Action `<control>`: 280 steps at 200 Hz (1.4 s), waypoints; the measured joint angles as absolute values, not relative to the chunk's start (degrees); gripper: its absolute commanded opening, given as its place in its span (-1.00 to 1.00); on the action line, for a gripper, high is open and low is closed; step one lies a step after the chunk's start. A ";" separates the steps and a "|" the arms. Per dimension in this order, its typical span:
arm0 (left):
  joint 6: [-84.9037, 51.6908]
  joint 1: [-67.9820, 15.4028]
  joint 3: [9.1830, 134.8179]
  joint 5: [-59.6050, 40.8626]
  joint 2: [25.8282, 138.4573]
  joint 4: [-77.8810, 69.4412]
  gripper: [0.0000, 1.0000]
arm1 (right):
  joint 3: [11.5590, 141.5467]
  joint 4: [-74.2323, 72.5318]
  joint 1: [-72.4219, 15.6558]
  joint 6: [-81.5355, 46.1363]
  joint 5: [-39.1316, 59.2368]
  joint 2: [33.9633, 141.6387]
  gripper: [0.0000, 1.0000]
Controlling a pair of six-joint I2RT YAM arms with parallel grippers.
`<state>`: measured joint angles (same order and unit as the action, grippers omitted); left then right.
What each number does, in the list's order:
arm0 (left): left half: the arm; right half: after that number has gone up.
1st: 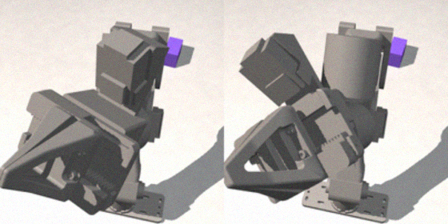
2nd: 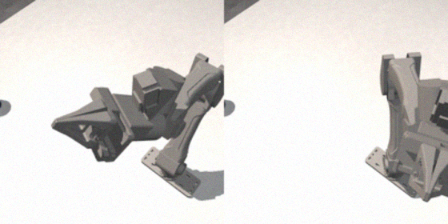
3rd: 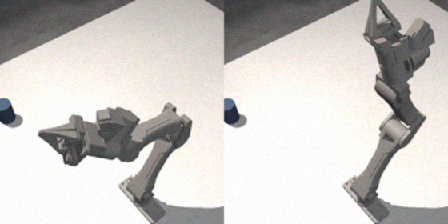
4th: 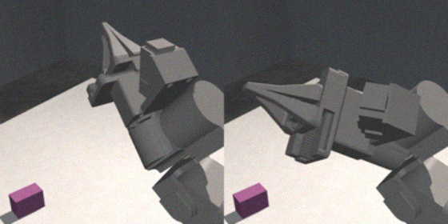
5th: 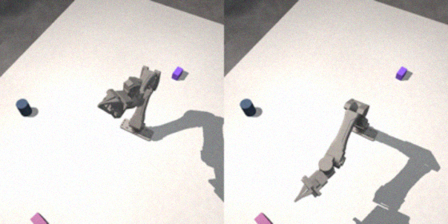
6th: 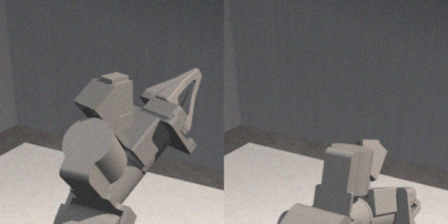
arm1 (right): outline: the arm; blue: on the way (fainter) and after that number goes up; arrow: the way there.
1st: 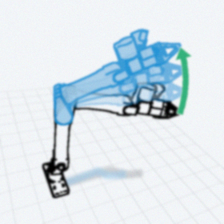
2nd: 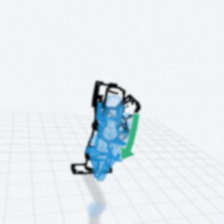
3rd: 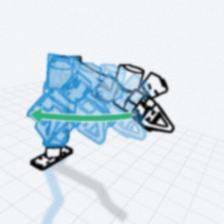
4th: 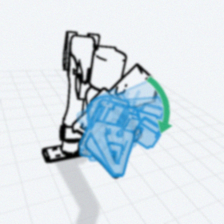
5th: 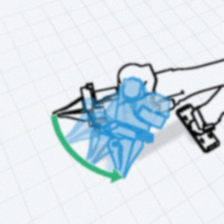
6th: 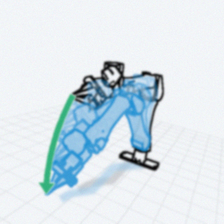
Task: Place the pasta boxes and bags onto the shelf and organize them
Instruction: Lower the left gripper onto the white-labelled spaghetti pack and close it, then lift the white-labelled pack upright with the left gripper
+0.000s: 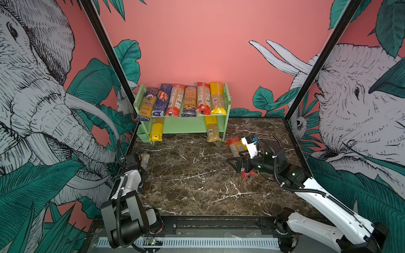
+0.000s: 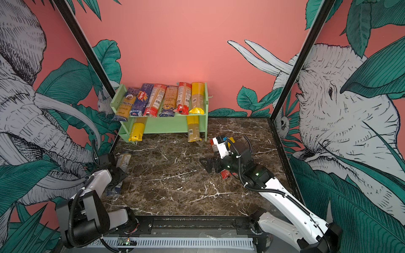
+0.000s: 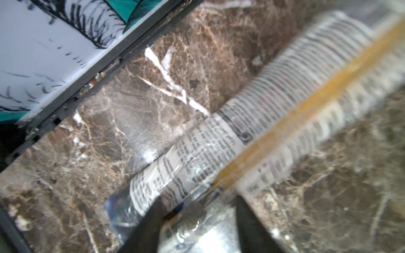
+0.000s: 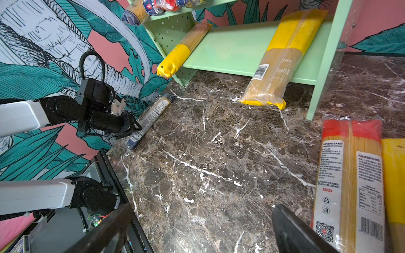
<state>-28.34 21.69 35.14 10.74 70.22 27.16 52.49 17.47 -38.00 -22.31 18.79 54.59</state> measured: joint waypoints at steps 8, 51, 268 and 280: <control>-28.67 21.69 34.92 9.56 69.69 26.61 -0.67 | 52.49 17.45 -38.00 -22.50 18.68 54.63 0.98; -29.19 21.78 31.92 4.05 64.58 27.29 -0.79 | 52.49 16.93 -38.13 -23.27 18.44 55.13 0.98; -29.80 19.20 40.23 13.04 73.38 41.45 0.99 | 55.68 17.91 -38.74 -21.17 13.82 55.57 0.98; -29.67 19.88 40.23 13.10 74.98 41.23 0.99 | 56.29 17.93 -38.74 -20.78 13.54 55.57 0.98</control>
<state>-29.67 19.88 40.23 13.10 74.98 41.23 56.29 17.93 -38.74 -20.78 13.54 55.57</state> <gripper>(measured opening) 0.992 0.990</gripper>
